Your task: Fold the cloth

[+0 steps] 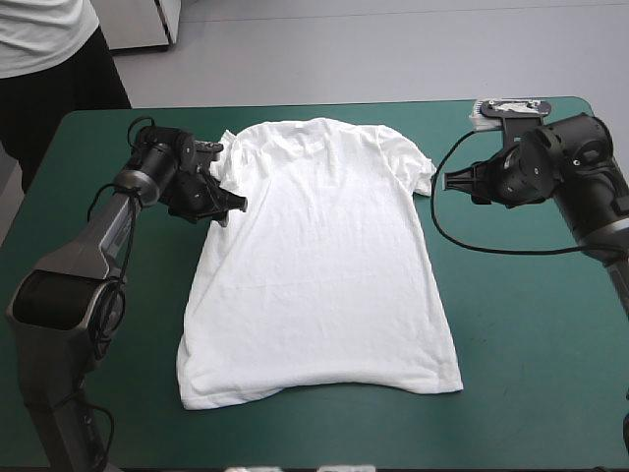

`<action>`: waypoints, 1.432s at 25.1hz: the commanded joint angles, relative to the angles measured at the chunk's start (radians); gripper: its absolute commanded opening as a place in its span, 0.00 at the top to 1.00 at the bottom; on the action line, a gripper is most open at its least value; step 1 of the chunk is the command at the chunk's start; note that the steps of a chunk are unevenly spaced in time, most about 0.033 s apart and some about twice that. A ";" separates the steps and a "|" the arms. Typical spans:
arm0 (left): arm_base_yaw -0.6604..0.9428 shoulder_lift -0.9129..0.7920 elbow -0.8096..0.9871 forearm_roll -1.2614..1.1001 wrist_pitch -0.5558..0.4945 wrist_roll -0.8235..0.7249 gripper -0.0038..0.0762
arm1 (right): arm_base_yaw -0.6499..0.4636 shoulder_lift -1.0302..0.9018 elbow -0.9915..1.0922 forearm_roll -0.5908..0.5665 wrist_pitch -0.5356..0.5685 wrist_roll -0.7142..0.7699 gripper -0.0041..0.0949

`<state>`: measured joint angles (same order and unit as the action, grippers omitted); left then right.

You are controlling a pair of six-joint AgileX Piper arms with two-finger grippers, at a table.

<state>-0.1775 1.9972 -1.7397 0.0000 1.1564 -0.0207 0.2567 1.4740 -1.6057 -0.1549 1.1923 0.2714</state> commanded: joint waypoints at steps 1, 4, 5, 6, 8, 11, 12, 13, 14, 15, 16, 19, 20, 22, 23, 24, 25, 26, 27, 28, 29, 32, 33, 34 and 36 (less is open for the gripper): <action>0.002 -0.005 -0.033 -0.016 -0.037 0.005 0.42 | -0.012 -0.023 -0.033 -0.010 -0.039 -0.038 0.50; 0.002 0.042 -0.033 -0.016 -0.062 0.005 0.42 | -0.012 -0.023 -0.033 -0.010 -0.039 -0.047 0.50; 0.002 0.051 -0.033 -0.016 -0.062 0.005 0.42 | -0.012 -0.023 -0.033 -0.010 -0.039 -0.049 0.50; 0.002 0.064 -0.033 -0.016 -0.062 0.005 0.43 | -0.012 -0.023 -0.033 -0.010 -0.039 -0.049 0.50; 0.002 0.089 -0.033 -0.016 -0.060 0.005 0.48 | -0.012 -0.017 -0.033 -0.010 -0.036 -0.057 0.50; 0.002 0.102 -0.033 -0.016 -0.061 -0.005 0.97 | -0.012 0.023 -0.033 0.037 -0.023 -0.106 0.50; 0.002 0.102 -0.033 -0.013 -0.061 -0.005 0.96 | -0.012 0.035 -0.033 0.052 -0.022 -0.111 0.50; 0.002 0.102 -0.033 -0.013 -0.056 -0.005 0.96 | -0.012 0.063 -0.034 0.072 -0.022 -0.135 0.50; 0.002 0.102 -0.033 -0.013 -0.056 -0.005 0.96 | -0.012 0.076 -0.034 0.075 -0.022 -0.144 0.49; 0.002 0.102 -0.033 -0.015 -0.056 -0.005 0.96 | -0.012 0.108 -0.036 0.082 -0.024 -0.148 0.48; 0.002 0.102 -0.033 -0.017 -0.056 -0.005 0.96 | -0.012 0.123 -0.036 0.084 -0.024 -0.153 0.47; 0.002 0.102 -0.033 -0.029 -0.056 -0.005 0.96 | -0.012 0.184 -0.052 0.100 -0.028 -0.166 0.45; 0.002 0.102 -0.033 -0.034 -0.056 -0.005 0.96 | -0.012 0.206 -0.069 0.113 -0.028 -0.170 0.45; 0.002 0.102 -0.033 -0.038 -0.056 -0.005 0.96 | -0.012 0.248 -0.110 0.136 -0.037 -0.174 0.45; 0.002 0.102 -0.033 -0.038 -0.056 -0.005 0.96 | -0.012 0.274 -0.138 0.142 -0.041 -0.174 0.45; 0.002 0.102 -0.033 -0.038 -0.056 -0.005 0.96 | -0.012 0.300 -0.167 0.143 -0.044 -0.174 0.45; 0.002 0.102 -0.033 -0.039 -0.056 -0.005 0.96 | -0.012 0.321 -0.197 0.143 -0.044 -0.174 0.45; 0.002 0.102 -0.033 -0.041 -0.056 -0.005 0.96 | -0.012 0.347 -0.225 0.143 -0.039 -0.172 0.45; 0.002 0.102 -0.033 -0.041 -0.056 -0.005 0.96 | -0.012 0.372 -0.251 0.155 -0.039 -0.166 0.45; 0.002 0.102 -0.033 -0.042 -0.056 -0.005 0.96 | -0.012 0.396 -0.268 0.161 -0.039 -0.167 0.45; 0.002 0.102 -0.033 -0.046 -0.056 -0.005 0.96 | -0.012 0.419 -0.289 0.176 -0.041 -0.167 0.45; 0.002 0.102 -0.033 -0.061 -0.056 -0.005 0.96 | -0.005 0.482 -0.332 0.203 -0.045 -0.169 0.45; 0.002 0.102 -0.033 -0.061 -0.056 -0.005 0.96 | -0.001 0.502 -0.342 0.203 -0.048 -0.169 0.45; 0.002 0.102 -0.033 -0.061 -0.056 -0.005 0.96 | -0.001 0.521 -0.347 0.207 -0.051 -0.169 0.45; 0.002 0.102 -0.033 -0.061 -0.056 -0.005 0.96 | 0.006 0.551 -0.351 0.210 -0.059 -0.169 0.45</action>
<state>-0.1775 2.1164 -1.7673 -0.0522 1.1142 -0.0174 0.2564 2.0407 -1.9163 0.0459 1.1648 0.1085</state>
